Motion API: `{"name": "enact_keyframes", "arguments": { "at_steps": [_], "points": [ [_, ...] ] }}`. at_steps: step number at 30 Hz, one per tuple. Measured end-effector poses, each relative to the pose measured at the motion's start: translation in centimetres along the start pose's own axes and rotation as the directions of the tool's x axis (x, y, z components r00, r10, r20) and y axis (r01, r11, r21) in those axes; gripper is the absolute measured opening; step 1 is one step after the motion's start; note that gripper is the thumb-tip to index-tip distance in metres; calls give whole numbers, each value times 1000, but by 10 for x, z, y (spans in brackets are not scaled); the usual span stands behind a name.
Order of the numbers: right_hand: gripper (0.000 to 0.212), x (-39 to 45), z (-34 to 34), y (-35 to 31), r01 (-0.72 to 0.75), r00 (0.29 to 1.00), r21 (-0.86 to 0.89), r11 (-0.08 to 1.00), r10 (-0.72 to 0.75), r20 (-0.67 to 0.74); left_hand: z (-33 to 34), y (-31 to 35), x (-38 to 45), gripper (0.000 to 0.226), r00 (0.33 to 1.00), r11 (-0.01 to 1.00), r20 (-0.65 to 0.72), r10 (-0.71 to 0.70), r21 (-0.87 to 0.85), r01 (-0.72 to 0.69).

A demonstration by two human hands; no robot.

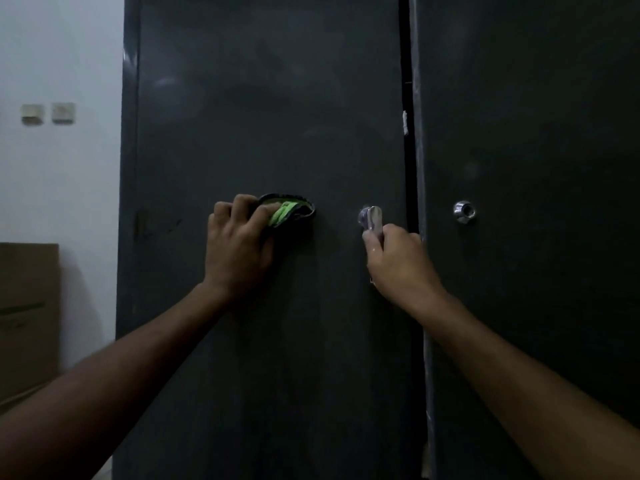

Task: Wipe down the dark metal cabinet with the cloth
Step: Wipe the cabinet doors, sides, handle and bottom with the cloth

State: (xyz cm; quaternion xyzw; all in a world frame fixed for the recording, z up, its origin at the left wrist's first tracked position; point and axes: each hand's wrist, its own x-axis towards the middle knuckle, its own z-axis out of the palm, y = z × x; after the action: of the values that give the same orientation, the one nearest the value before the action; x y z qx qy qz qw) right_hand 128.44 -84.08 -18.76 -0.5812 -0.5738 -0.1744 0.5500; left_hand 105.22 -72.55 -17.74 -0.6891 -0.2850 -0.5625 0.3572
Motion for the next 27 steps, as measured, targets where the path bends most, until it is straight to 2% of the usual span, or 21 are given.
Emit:
{"name": "enact_keyframes", "arguments": {
  "at_steps": [2, 5, 8, 10, 11, 13, 17, 22, 24, 27],
  "points": [
    [29, -7, -8, 6, 118, 990, -140, 983, -127, -58, 6, 18, 13, 44, 999, 999, -17, -41, -21, 41],
    [26, -17, -15, 20, 268, 934, -197, 943, -304, -187, 19, 45, 13, 44, 999, 998, -4, -34, -45, 34],
    [20, -19, -22, 47, 348, 828, -279, 895, -433, -357, 26, 50, -29, 46, 986, 987, 46, 159, -36, -158],
    [20, -16, -24, 66, 339, 813, -334, 879, -453, -366, 24, 36, -57, 46, 950, 954, 87, 301, -30, -299],
    [22, -15, -22, 75, 334, 822, -350, 875, -452, -346, 22, 29, -62, 45, 940, 945, 99, 327, -26, -326],
    [26, -12, -18, 85, 328, 837, -354, 876, -443, -321, 19, 24, -53, 45, 952, 958, 107, 286, -16, -286],
    [31, -6, -7, 92, 315, 810, -367, 875, -449, -377, 16, 40, 3, 44, 999, 999, 24, 37, -17, -36],
    [33, 1, 0, 98, 337, 786, -365, 868, -472, -399, 23, 65, 40, 41, 988, 988, -27, -149, -28, 149],
    [33, 2, 2, 99, 338, 792, -361, 869, -470, -389, 25, 72, 27, 43, 987, 987, -26, -159, -37, 158],
    [33, 5, 3, 100, 333, 790, -379, 864, -474, -388, 26, 73, -14, 43, 999, 999, 15, -35, -14, 35]
  ]
}}
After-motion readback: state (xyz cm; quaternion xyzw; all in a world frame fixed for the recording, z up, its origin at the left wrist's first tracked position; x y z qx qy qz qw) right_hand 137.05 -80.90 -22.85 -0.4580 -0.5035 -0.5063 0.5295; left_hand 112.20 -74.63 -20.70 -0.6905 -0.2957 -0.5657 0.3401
